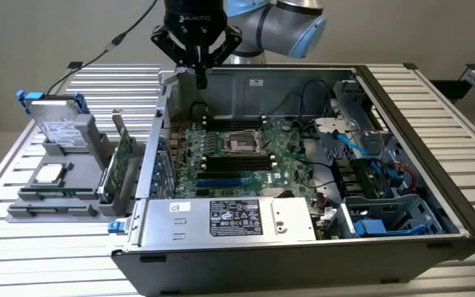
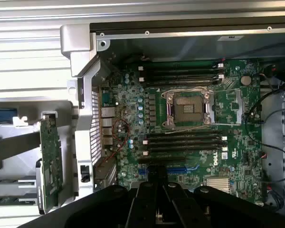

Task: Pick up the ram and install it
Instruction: 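Reach for the ram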

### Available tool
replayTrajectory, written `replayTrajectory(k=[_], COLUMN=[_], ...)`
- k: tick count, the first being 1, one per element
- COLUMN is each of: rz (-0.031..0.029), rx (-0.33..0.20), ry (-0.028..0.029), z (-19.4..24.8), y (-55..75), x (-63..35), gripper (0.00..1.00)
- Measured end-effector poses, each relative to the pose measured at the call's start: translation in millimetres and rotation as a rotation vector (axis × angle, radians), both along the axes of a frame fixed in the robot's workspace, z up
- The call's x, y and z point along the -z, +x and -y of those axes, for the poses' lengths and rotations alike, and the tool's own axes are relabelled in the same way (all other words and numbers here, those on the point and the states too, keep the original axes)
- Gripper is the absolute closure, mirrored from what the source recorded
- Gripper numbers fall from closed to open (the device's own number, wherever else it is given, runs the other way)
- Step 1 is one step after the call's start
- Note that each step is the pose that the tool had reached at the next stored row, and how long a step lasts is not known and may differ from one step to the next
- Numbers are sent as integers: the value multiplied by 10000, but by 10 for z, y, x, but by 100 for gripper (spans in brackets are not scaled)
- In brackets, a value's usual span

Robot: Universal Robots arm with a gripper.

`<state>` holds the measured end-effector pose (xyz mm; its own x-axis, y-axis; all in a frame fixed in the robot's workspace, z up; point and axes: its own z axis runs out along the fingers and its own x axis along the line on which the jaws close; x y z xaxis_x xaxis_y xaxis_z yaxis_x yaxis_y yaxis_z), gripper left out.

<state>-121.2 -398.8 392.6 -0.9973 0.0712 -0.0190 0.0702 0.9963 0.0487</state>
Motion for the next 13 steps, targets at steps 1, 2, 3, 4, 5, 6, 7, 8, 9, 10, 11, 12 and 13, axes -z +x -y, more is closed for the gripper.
replayTrajectory(k=[1, 2, 3, 4, 5, 6, 7, 8, 9, 10, 11, 12, 13], rz=[0, 0, 0, 0, 0, 0, 0, 0, 0, 0, 0, 0, 0], rx=[0, 0, 1, 1, 0, 0, 1, 1, 0, 0, 0, 0, 0], ry=[3, 13, 25, 35, 47, 58, 71, 83, 94, 105, 117, 128, 140], z=[0, -1, -1, 0, 0, 0, 0, 0, 0, 0, 0, 0, 0], y=[0, 0, 0, 0, 0, 0, 0, 0, 0, 0, 0, 0, -1], x=[0, 0, 0, 0, 0, 0, 0, 0, 0, 0, 0, 0, 0], gripper=[90, 90, 90, 90, 90, 90, 90, 90, 90, 90, 90, 90, 90])
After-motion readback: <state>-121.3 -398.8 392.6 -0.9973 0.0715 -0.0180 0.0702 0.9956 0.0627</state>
